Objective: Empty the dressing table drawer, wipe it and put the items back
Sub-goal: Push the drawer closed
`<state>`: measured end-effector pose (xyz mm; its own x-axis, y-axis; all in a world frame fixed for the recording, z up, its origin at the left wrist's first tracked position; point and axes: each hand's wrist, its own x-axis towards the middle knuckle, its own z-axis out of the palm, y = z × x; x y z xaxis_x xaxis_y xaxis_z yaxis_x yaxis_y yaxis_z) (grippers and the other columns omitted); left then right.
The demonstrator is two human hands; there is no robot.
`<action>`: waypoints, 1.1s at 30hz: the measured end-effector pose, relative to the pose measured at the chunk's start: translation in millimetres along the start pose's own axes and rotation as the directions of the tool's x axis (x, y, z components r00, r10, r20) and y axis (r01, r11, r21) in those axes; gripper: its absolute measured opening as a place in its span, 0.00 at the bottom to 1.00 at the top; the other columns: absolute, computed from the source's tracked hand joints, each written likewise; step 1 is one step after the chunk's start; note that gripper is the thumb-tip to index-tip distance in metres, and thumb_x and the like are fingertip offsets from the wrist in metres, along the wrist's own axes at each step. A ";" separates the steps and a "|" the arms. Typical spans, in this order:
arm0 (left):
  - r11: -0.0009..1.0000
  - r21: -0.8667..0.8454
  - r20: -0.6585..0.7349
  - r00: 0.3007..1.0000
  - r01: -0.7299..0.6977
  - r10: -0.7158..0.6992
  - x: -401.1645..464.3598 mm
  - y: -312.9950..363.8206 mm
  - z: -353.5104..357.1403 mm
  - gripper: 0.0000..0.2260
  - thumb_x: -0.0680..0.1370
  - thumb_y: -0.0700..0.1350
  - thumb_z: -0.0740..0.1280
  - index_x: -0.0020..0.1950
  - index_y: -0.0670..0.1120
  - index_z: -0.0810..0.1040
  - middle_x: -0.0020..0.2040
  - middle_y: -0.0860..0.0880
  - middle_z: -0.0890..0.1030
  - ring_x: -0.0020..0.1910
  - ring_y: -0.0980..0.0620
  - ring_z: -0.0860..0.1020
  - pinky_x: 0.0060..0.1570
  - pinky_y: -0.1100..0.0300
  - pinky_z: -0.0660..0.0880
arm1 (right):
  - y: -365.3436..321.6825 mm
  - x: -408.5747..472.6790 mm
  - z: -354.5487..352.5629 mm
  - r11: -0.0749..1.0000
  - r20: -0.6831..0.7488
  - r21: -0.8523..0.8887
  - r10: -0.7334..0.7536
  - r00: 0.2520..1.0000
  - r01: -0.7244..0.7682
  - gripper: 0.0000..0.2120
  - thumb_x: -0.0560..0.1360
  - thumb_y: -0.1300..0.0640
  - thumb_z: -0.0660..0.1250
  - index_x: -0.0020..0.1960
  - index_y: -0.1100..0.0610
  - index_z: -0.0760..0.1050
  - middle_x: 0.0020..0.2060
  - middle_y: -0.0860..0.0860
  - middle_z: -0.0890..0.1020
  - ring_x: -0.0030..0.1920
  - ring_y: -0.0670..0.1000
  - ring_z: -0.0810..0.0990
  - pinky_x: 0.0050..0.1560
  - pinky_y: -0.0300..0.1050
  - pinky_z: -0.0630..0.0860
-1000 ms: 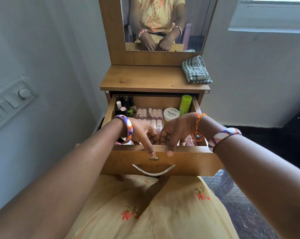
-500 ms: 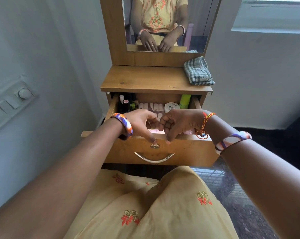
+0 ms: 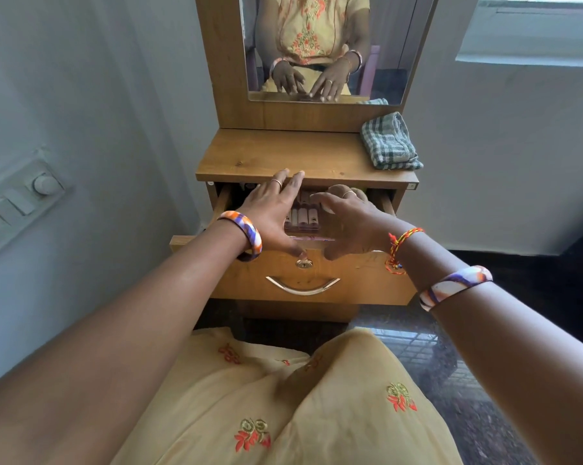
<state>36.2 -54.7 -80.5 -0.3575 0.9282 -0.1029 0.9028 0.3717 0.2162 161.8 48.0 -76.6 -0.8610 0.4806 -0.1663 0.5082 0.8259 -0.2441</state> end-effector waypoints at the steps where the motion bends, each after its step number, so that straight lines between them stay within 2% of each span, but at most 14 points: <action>1: 1.000 0.024 0.000 1.000 0.000 0.000 2.5 0.7 -1.5 0.56 0.65 0.56 0.76 0.76 0.51 0.36 0.78 0.47 0.38 0.77 0.45 0.41 0.75 0.50 0.47 | 0.2 2.2 1.6 0.999 -0.004 -0.039 0.001 1.000 -0.001 0.50 0.63 0.52 0.76 0.76 0.47 0.51 0.75 0.56 0.52 0.75 0.61 0.48 0.71 0.58 0.58; 6: 0.982 0.186 0.006 1.000 0.013 -0.015 17.4 1.4 -9.3 0.56 0.65 0.60 0.74 0.76 0.49 0.35 0.77 0.44 0.36 0.77 0.43 0.40 0.75 0.49 0.43 | 2.2 12.4 13.7 0.983 -0.048 -0.180 0.013 0.999 -0.021 0.55 0.61 0.52 0.77 0.77 0.48 0.45 0.76 0.59 0.45 0.76 0.61 0.44 0.73 0.58 0.53; 8: 0.978 0.208 0.022 0.999 0.021 -0.027 23.0 0.2 -11.7 0.56 0.66 0.61 0.73 0.77 0.48 0.36 0.77 0.44 0.36 0.77 0.43 0.39 0.75 0.49 0.42 | 2.9 14.7 18.4 0.980 -0.086 -0.197 0.017 0.996 -0.033 0.56 0.61 0.53 0.77 0.77 0.49 0.42 0.76 0.59 0.43 0.76 0.61 0.42 0.74 0.57 0.51; 12: 0.971 0.238 0.026 0.999 0.030 -0.037 32.9 -2.3 -13.7 0.56 0.66 0.61 0.73 0.77 0.47 0.37 0.77 0.45 0.36 0.77 0.44 0.39 0.75 0.49 0.41 | 4.4 17.6 21.8 0.971 -0.164 -0.235 -0.005 0.986 -0.034 0.60 0.62 0.50 0.77 0.76 0.51 0.35 0.74 0.59 0.33 0.75 0.62 0.35 0.74 0.59 0.44; 15: 0.969 0.243 0.027 0.998 0.050 -0.058 41.3 -5.5 -14.7 0.56 0.66 0.62 0.73 0.77 0.46 0.37 0.77 0.45 0.36 0.77 0.44 0.38 0.74 0.49 0.41 | 6.9 24.8 20.0 0.962 -0.193 -0.269 0.000 0.981 -0.053 0.63 0.61 0.46 0.78 0.76 0.51 0.33 0.74 0.58 0.32 0.75 0.61 0.33 0.74 0.59 0.41; 18: 0.969 0.237 0.023 0.997 0.064 -0.071 49.2 -9.6 -14.1 0.56 0.66 0.63 0.72 0.77 0.46 0.37 0.78 0.46 0.37 0.77 0.44 0.39 0.75 0.49 0.42 | 9.7 33.1 19.2 0.964 -0.204 -0.258 0.004 0.979 -0.058 0.64 0.60 0.45 0.78 0.76 0.52 0.33 0.76 0.57 0.36 0.76 0.60 0.36 0.74 0.59 0.42; 23: 0.986 0.146 -0.020 0.997 0.082 -0.080 59.3 -21.0 -7.4 0.51 0.68 0.63 0.70 0.78 0.44 0.43 0.79 0.47 0.46 0.78 0.47 0.46 0.76 0.50 0.47 | 15.6 42.2 21.2 0.972 -0.265 -0.223 0.014 0.964 -0.075 0.62 0.59 0.47 0.78 0.76 0.53 0.36 0.76 0.56 0.52 0.76 0.58 0.48 0.75 0.56 0.46; 28: 0.997 0.007 -0.182 0.981 0.072 -0.070 59.6 -32.3 9.3 0.44 0.69 0.62 0.69 0.77 0.46 0.52 0.78 0.49 0.53 0.77 0.49 0.51 0.75 0.53 0.47 | 17.2 50.1 24.0 0.961 -0.334 -0.261 0.002 0.942 -0.095 0.53 0.63 0.48 0.76 0.76 0.57 0.46 0.73 0.55 0.58 0.73 0.59 0.56 0.75 0.53 0.50; 33: 0.997 -0.020 -0.391 0.917 0.073 -0.075 64.6 -32.6 25.2 0.39 0.70 0.62 0.68 0.75 0.46 0.60 0.76 0.49 0.62 0.75 0.51 0.59 0.74 0.55 0.52 | 18.8 57.3 31.9 0.961 -0.442 -0.251 -0.007 0.897 -0.116 0.43 0.66 0.54 0.74 0.74 0.57 0.56 0.70 0.55 0.64 0.69 0.59 0.62 0.71 0.51 0.58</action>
<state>-10.3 -7.2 -118.7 -0.4891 0.8296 0.2693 0.8694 0.4385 0.2279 122.7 81.7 -121.2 -0.7849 0.5553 0.2750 0.5830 0.8121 0.0243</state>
